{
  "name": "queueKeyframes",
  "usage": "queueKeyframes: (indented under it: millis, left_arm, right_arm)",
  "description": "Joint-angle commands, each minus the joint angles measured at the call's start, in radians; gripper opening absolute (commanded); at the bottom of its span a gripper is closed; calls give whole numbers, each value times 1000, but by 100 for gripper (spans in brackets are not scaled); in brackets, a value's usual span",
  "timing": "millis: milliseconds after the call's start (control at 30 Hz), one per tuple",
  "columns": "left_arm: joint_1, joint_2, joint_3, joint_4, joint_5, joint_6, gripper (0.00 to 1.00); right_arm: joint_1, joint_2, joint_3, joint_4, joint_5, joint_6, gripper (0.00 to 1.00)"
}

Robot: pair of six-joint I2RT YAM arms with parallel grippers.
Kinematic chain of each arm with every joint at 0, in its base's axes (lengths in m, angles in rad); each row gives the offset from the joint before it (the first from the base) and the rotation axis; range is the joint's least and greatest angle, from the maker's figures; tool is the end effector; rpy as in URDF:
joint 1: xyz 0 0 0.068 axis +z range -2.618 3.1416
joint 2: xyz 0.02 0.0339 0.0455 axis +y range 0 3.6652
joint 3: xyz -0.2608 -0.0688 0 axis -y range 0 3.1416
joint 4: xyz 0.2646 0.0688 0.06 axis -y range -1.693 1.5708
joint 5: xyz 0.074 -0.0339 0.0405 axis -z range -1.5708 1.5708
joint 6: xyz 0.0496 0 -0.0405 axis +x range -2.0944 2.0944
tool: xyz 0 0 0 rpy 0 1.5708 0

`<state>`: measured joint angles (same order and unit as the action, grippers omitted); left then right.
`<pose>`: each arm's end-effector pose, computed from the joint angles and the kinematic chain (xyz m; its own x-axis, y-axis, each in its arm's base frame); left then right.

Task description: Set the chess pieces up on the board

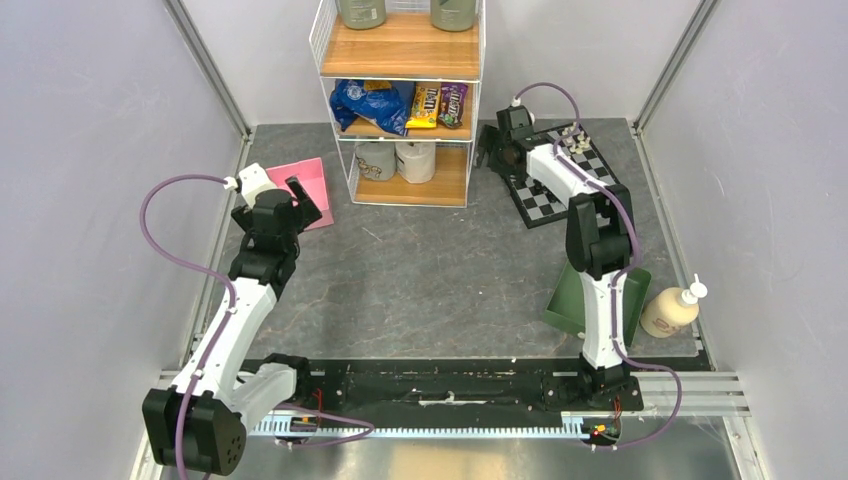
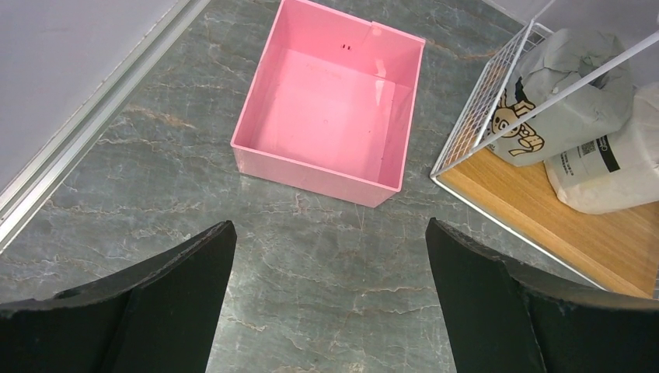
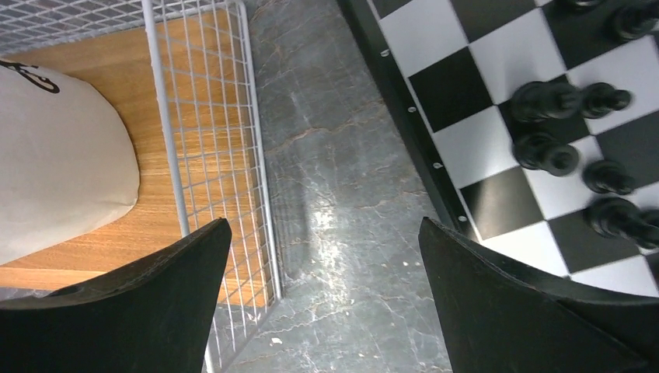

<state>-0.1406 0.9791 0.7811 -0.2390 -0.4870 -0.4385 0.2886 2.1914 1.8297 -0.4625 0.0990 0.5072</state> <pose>0.2533 -0.0124 0.2869 -0.2537 -0.3430 -0.9044 -0.4459 0.8712 -0.2054 0.5039 0.1445 0.1976 -0.7214 0.2900 -0.6289 0.1505 0.9520 0.2665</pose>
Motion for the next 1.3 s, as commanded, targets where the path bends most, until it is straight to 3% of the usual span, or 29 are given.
queueKeyframes:
  millis: [0, 600, 1267]
  left_arm:
    - [4, -8, 29, 3, 18, -48, 100]
    - [6, 5, 21, -6, -2, -45, 100]
    - [10, 1, 23, -55, -74, -69, 100]
  right_arm:
    - [25, 63, 103, -30, -32, -18, 99]
    - [70, 203, 254, -36, -142, -54, 99]
    - [171, 331, 440, -59, -142, 60, 99]
